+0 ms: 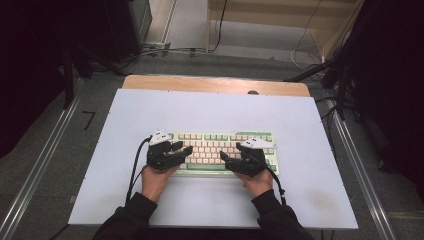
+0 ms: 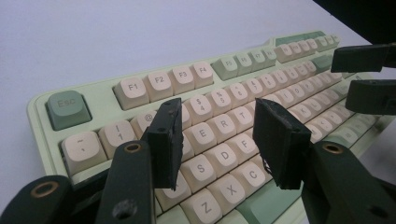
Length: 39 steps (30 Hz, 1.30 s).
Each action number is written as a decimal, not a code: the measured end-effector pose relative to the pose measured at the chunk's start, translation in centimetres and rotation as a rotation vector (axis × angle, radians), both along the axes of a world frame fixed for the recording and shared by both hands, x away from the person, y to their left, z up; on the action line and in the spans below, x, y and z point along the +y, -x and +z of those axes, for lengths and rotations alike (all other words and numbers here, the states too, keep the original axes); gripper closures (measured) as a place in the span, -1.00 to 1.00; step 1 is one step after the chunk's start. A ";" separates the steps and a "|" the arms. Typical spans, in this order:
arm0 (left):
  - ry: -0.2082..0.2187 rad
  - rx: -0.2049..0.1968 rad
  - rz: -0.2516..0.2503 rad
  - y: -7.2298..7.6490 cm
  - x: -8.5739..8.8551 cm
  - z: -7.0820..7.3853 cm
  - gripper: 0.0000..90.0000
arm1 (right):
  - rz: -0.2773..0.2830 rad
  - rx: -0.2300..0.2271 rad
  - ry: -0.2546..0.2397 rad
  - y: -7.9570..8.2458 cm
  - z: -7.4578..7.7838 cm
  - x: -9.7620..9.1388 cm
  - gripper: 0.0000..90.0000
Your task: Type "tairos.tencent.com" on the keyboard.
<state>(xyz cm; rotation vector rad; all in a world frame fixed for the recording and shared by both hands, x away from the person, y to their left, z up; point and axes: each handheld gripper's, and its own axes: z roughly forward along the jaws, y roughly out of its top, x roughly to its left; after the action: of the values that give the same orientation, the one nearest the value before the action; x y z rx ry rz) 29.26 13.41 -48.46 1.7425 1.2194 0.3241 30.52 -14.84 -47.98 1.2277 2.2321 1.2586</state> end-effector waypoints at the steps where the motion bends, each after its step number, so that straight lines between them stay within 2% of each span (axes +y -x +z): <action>1: -0.002 0.001 0.002 -0.1 0.0 0.0 0.18 | -0.002 -0.001 0.000 0.0 0.0 -0.1 -0.40; 5: -0.011 -0.006 0.009 -0.4 0.0 -0.1 0.23 | -0.013 0.000 0.000 0.2 0.0 -0.5 -0.41; 6: -0.014 -0.009 0.007 -0.5 0.0 -0.1 0.32 | -0.017 0.001 0.000 0.2 0.0 -0.6 -0.40; 11: -0.065 -0.035 -0.015 -0.8 -0.2 0.0 1.00 | -0.030 0.000 -0.001 0.4 -0.1 -1.0 -0.40; 16: -0.083 -0.015 -0.048 -1.2 -0.7 -0.3 1.00 | -0.038 0.002 0.002 0.6 -0.1 -1.3 -0.40; 21: -0.120 -0.001 -0.051 -1.6 -1.0 -0.6 1.00 | -0.040 0.003 0.003 0.8 -0.1 -1.4 -0.40; 39: -0.143 0.020 -0.055 -1.7 -1.3 -0.9 1.00 | -0.040 0.005 0.008 0.8 -0.2 -1.5 -0.39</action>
<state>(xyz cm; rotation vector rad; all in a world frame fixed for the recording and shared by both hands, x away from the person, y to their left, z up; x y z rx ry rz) 30.99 12.07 -49.38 1.9022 1.1848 0.3692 29.70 -16.30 -48.16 1.2679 2.2028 1.2324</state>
